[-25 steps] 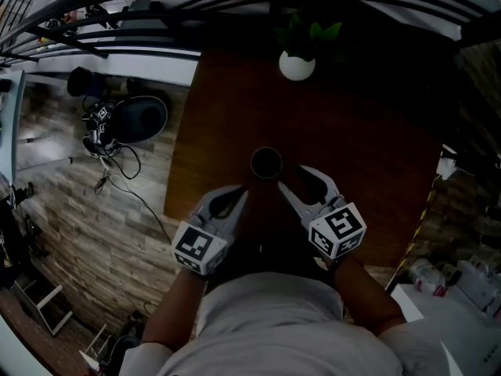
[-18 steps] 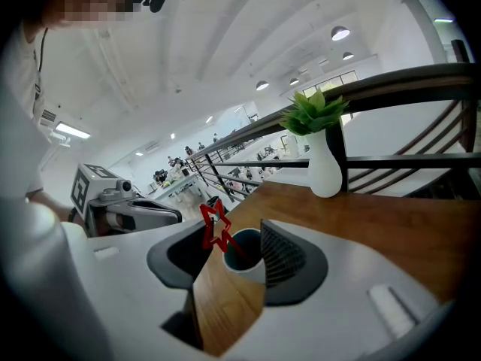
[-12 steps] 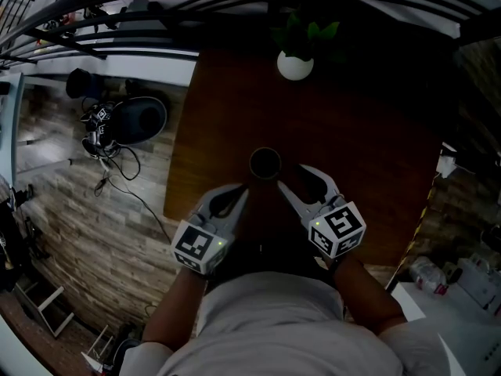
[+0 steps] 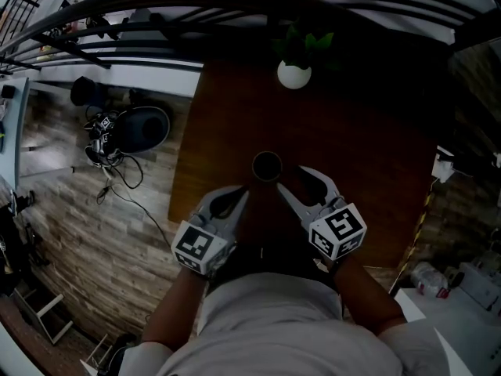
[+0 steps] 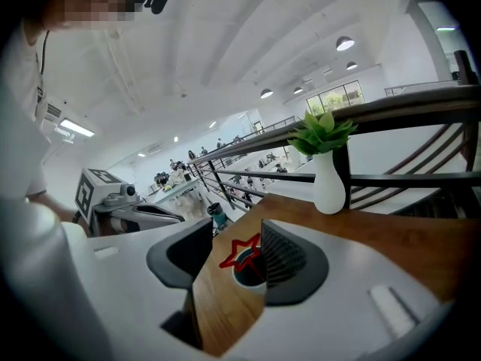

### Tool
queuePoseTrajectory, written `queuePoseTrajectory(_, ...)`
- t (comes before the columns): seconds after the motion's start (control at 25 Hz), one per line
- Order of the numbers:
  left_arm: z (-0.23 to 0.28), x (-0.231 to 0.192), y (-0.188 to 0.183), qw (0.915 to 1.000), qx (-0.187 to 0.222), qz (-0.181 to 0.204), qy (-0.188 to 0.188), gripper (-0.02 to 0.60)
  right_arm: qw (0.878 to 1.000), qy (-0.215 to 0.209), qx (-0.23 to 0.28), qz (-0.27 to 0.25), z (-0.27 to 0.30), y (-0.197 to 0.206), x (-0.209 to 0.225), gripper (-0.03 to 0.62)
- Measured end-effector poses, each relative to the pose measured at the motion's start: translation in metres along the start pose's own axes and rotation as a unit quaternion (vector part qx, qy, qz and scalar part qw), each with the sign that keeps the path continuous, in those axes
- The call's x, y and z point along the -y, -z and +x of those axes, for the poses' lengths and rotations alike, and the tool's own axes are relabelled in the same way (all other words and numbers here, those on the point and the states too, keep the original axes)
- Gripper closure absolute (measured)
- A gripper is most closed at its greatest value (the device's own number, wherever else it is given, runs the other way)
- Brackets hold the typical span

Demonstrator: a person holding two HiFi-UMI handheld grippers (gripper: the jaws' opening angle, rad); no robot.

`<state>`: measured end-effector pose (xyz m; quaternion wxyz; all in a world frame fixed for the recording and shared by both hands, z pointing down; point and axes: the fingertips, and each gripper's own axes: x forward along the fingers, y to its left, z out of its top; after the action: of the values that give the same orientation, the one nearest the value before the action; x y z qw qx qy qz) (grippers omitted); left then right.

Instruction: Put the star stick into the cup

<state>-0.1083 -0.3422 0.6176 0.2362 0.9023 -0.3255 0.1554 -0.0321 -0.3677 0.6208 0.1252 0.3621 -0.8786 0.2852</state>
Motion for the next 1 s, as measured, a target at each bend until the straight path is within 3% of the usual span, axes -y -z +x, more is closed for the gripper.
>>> queuePoseTrajectory(0.48, -0.051, 0.026, -0.061, 0.9977, 0.045, 0.050, 0.006, 0.580, 0.997, 0.021, 0.055, -0.041, -0.039, -0.059, -0.049, 0.388)
queuePoseTrajectory(1.0, -0.166, 0.073, -0.119, 0.9891, 0.112, 0.095, 0.007, 0.580, 0.987, 0.041, 0.128, -0.092, -0.111, -0.116, -0.159, 0.388)
